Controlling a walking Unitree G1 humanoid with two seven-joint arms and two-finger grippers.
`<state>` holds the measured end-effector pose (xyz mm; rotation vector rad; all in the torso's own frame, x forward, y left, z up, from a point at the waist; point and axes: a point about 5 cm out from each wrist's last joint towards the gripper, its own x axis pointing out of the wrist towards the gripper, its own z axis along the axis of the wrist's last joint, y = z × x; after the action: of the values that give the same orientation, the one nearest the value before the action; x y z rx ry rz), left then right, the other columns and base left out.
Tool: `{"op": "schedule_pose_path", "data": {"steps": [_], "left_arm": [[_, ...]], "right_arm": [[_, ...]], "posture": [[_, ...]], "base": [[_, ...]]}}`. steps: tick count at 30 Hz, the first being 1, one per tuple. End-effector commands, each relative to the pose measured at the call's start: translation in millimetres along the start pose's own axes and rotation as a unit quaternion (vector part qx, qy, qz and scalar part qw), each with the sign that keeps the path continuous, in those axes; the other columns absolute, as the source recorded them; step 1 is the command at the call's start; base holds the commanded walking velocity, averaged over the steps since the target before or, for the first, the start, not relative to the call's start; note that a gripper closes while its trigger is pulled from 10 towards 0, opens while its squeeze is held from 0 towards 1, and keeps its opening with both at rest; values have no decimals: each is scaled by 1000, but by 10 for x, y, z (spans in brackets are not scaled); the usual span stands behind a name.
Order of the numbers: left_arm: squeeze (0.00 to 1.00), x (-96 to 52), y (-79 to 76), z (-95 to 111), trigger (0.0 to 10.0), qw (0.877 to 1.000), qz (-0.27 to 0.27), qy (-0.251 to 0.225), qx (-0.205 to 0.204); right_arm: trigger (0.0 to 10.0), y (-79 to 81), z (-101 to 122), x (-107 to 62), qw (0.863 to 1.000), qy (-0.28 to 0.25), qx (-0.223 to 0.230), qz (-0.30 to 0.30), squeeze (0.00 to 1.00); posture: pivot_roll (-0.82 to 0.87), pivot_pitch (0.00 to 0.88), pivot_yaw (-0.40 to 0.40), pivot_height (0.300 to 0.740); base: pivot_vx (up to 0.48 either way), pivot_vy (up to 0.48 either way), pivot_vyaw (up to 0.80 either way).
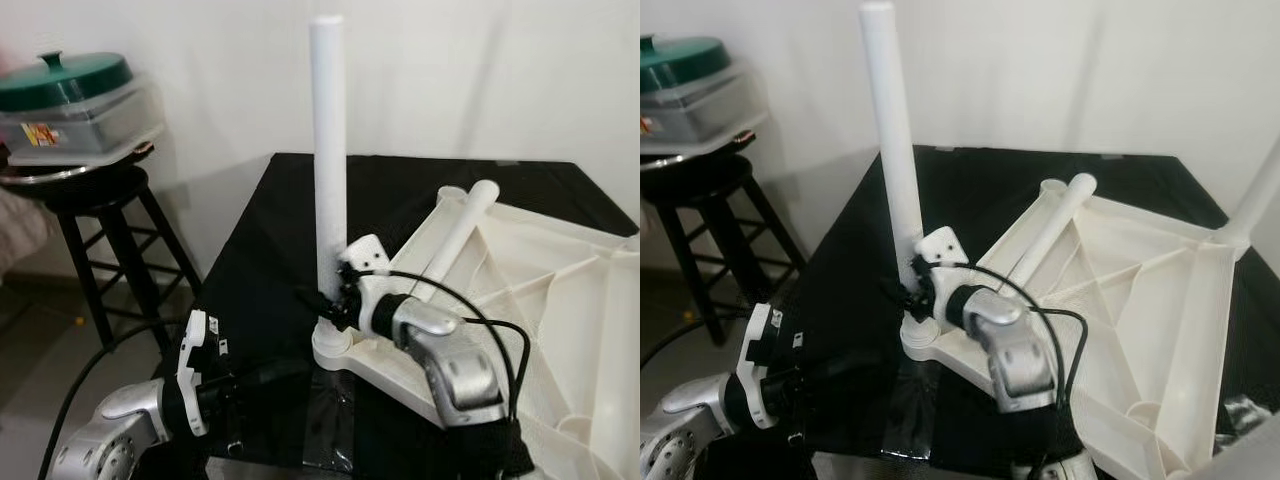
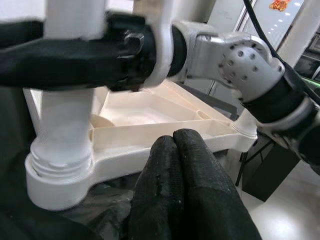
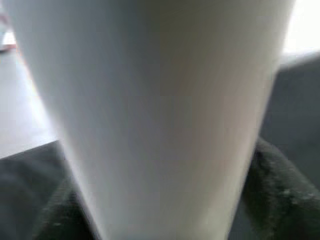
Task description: Building children table
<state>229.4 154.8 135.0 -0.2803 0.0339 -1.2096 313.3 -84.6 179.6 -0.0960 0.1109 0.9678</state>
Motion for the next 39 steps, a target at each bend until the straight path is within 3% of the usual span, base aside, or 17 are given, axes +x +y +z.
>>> {"op": "schedule_pose_path", "data": {"steps": [1,2,3,4,11,12,13,15,16,21,31,33,35,36,37,38,39], "left_arm": [[0,20,5,-15,10000,1000,-1,1,1],[0,27,5,-17,10000,1000,-2,0,0],[0,31,6,-18,10000,1000,-3,0,0],[0,32,3,-19,10000,1000,-4,0,0],[0,19,-8,-20,10000,1000,1,3,1],[0,17,-10,-20,10000,1000,1,4,1],[0,17,-11,-21,10000,1000,1,5,1],[0,17,-12,-20,10000,1000,1,5,1],[0,18,-14,-19,10000,1000,1,5,0],[0,21,-18,-18,10000,1000,-1,5,-3],[0,22,-28,-10,10000,1000,-2,4,-5],[0,15,-26,-4,10000,1000,-3,4,-5],[0,12,-25,-1,10000,1000,-3,4,-5],[0,-3,-19,6,10000,1000,-2,4,-4],[0,-12,-9,18,10000,1000,-1,2,-4],[0,-12,-9,18,10000,1000,-1,2,-4],[0,-18,-1,25,10000,1000,0,0,-4]], "right_arm": [[10000,33,116,26,997,-31,-16,66,1000],[10000,-1,173,-4,989,-34,-32,143,859],[10000,-23,206,-33,981,-32,-39,189,78],[10000,-78,253,-20,973,-27,-48,225,0],[10000,-265,382,226,974,-25,-51,218,0],[9059,-261,375,243,973,-23,-45,225,0],[6980,-264,369,253,971,-23,-46,234,0],[6980,-266,365,259,969,-23,-47,240,0],[0,-267,361,262,966,-24,-40,253,0],[0,-261,344,267,960,-29,-30,278,0],[0,-349,184,246,983,-21,-56,172,0],[0,-294,42,221,995,4,-60,79,0],[0,-275,-9,210,997,18,-64,40,0],[0,-212,-73,224,994,16,-22,-105,0],[0,21,-187,224,988,24,0,-152,0],[0,21,-187,224,988,24,0,-152,0],[0,181,-239,209,984,24,18,-176,0]], "posture": [[-65,0,-14,740],[-64,0,-14,740],[-64,0,-14,740],[-51,0,-12,740],[-24,0,3,740],[-23,0,6,740],[-23,0,6,740],[-25,0,8,740],[-26,0,11,740],[-26,0,15,740],[-44,0,16,740],[-46,0,6,740],[-46,0,6,740],[-69,0,16,740],[-72,1,29,740],[-72,1,29,740],[-72,2,30,740]], "base": [[0,0,0],[0,0,0],[0,0,0],[0,0,0],[0,0,0],[0,0,0],[0,0,0],[0,0,0],[0,0,0],[0,0,0],[0,0,0],[0,0,0],[0,0,0],[0,0,0],[0,0,0],[0,0,0],[0,0,0]]}}
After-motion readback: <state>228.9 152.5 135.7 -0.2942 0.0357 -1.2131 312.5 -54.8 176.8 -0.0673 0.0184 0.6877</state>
